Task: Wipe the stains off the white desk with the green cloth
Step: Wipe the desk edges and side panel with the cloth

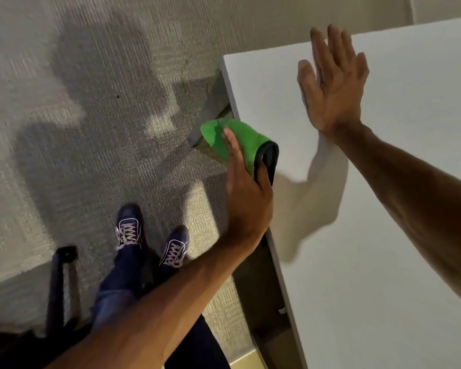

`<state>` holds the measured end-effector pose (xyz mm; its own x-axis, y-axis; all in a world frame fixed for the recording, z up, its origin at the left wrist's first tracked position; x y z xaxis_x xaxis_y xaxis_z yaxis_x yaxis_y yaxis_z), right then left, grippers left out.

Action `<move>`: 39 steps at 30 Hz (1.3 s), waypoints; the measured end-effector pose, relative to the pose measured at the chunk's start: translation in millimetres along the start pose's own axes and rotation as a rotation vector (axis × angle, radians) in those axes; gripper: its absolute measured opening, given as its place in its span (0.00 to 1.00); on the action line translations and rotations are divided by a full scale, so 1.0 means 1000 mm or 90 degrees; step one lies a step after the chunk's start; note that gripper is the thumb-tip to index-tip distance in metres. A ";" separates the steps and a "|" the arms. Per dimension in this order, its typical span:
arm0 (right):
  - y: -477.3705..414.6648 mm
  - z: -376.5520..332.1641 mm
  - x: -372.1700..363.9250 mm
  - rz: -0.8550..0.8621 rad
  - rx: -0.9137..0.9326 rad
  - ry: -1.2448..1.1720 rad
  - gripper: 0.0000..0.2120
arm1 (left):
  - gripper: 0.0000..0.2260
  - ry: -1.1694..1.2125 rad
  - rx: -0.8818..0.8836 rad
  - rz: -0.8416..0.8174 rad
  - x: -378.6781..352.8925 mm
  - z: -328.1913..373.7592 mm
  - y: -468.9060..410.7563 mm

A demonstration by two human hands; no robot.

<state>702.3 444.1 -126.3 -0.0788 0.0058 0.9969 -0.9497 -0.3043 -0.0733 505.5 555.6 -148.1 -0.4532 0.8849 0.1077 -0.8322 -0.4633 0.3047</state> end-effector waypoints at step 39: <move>-0.003 0.019 -0.004 -0.074 -0.322 -0.008 0.39 | 0.21 0.082 0.505 -0.333 0.048 0.014 -0.252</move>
<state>711.4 427.5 -129.4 0.0373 0.0005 0.9993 -0.9800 0.1957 0.0365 697.8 715.7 -206.8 -0.1568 0.9365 -0.3137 -0.5012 0.1982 0.8423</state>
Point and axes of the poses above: each hand's wrist, its own y-axis away from the middle knuckle, its own x-axis out of the back of the hand, z = x × y, the point moved 5 cm from there along -y, towards the middle knuckle, and after that the axes turned 4 degrees about y, right-handed, at the moved point
